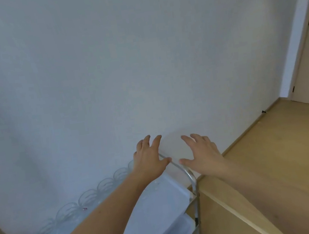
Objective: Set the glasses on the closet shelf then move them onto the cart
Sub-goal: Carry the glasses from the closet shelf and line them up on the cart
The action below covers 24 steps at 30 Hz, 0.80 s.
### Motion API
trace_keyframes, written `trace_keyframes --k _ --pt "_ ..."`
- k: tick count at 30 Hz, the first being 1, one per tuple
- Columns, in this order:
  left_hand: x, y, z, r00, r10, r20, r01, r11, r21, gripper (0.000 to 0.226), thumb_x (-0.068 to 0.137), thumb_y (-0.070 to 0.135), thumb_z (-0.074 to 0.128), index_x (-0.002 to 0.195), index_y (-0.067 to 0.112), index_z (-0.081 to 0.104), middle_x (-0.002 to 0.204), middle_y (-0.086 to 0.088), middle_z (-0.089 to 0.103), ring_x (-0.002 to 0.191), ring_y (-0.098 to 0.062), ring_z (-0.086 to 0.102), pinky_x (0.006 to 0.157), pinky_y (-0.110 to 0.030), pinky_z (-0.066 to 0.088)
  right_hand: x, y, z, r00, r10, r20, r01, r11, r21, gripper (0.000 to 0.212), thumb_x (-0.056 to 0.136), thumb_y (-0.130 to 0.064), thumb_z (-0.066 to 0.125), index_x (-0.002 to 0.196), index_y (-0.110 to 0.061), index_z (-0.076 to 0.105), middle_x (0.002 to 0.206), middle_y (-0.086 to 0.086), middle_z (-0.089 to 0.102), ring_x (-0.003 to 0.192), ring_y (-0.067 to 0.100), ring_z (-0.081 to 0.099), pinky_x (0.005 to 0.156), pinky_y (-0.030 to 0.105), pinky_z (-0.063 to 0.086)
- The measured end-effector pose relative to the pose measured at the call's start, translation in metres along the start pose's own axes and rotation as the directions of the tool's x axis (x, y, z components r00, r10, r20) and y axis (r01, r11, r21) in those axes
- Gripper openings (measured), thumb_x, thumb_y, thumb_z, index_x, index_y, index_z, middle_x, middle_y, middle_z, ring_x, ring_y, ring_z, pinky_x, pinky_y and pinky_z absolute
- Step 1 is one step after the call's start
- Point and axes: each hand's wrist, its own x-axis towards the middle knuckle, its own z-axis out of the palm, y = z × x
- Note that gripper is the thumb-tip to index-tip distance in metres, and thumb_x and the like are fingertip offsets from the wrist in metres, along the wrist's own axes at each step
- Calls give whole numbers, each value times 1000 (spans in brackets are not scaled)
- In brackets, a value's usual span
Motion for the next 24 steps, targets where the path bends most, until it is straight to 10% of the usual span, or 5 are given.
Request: trace_keyframes --k 24 --pt "150 385 177 875 422 237 -385 904 -188 83 91 48 66 159 30 22 165 -10 19 151 -28 14 119 -47 28 -60 371 -104 860 497 -117 -500 866 3 84 88 -62 60 157 -28 24 156 7 32 138 32 35 106 44 36"
